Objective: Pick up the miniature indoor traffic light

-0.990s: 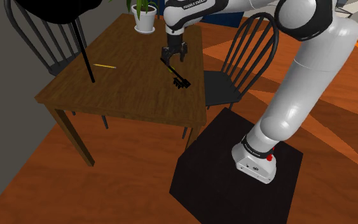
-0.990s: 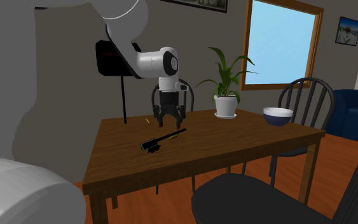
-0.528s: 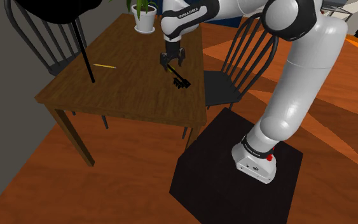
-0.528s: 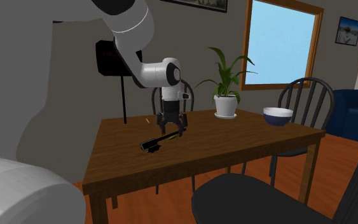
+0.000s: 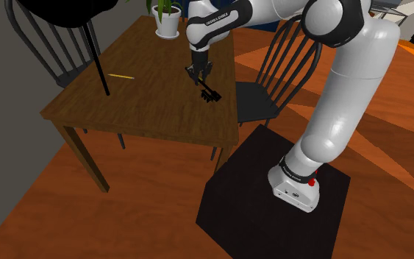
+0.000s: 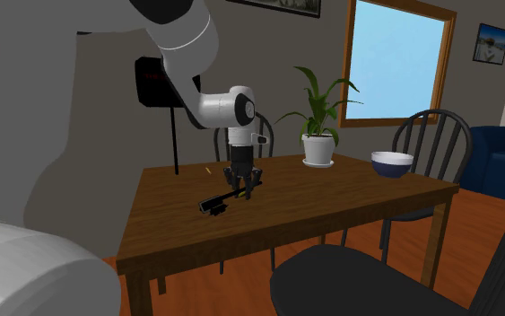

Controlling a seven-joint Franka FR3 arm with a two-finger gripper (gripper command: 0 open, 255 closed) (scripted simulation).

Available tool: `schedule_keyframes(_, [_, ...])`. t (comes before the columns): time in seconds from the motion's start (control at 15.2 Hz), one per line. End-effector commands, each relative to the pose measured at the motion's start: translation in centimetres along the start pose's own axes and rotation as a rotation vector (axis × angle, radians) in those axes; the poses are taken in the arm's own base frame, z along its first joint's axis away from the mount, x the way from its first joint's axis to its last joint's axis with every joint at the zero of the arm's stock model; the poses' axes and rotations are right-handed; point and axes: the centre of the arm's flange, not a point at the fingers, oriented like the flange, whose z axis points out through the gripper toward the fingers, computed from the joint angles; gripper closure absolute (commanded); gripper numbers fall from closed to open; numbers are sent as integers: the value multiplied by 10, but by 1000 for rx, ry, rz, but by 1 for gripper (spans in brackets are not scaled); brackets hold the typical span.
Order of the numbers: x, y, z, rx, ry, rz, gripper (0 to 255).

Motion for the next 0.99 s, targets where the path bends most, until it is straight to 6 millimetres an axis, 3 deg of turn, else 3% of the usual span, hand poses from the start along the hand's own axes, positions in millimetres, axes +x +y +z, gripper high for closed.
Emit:
schedule_keyframes(0.0, [0,0,1,0,-2,-1,255])
schedule_keyframes(0.26, [0,-1,1,0,-2,-1,255])
schedule_keyframes(0.92, [-6,3,-51,0,-2,-1,255])
